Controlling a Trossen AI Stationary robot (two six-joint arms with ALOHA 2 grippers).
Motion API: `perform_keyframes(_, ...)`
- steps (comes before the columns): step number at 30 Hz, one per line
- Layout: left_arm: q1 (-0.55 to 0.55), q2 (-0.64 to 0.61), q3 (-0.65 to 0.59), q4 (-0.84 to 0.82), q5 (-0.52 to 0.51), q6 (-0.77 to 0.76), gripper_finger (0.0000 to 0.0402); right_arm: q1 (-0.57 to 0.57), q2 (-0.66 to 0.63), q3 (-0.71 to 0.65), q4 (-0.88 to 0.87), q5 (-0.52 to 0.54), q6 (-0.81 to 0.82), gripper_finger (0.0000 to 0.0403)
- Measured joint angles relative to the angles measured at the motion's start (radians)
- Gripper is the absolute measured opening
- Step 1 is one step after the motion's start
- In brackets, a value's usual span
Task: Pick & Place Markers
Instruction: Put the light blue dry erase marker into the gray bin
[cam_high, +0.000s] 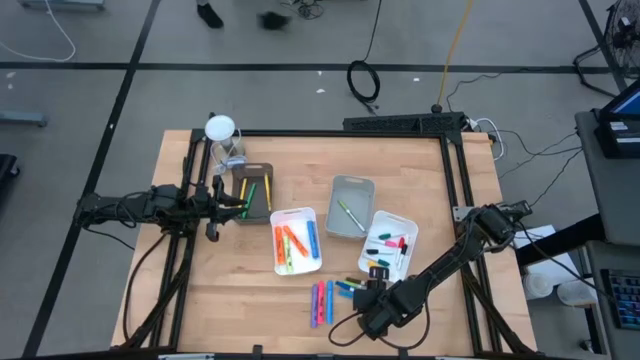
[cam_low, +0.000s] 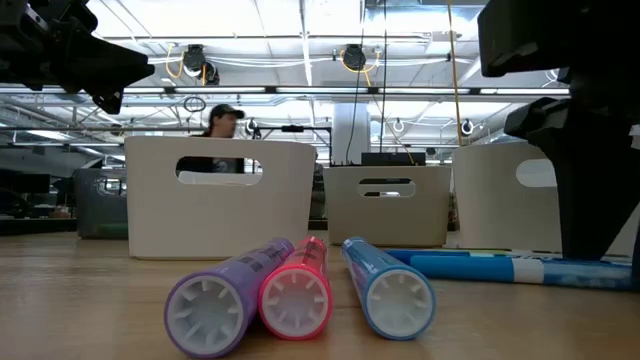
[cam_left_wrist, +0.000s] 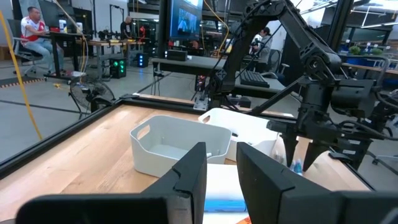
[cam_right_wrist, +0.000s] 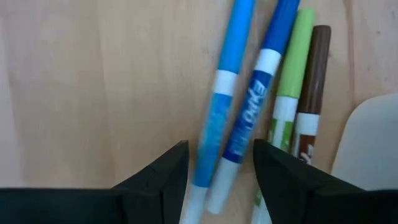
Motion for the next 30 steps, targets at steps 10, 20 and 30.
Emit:
perform_keyframes(10, 0.000, 0.000, 0.000, 0.000, 0.000, 0.000, 0.0090, 0.000, 0.007, 0.001, 0.000, 0.009, -0.003, 0.0171)
perform_keyframes(20, 0.000, 0.000, 0.000, 0.000, 0.001, 0.000, 0.0090, -0.001, 0.006, 0.001, -0.008, 0.013, -0.003, 0.0171)
perform_keyframes(30, 0.000, 0.000, 0.000, 0.000, 0.001, 0.000, 0.0090, -0.002, 0.010, 0.144, -0.211, 0.098, -0.011, 0.0171)
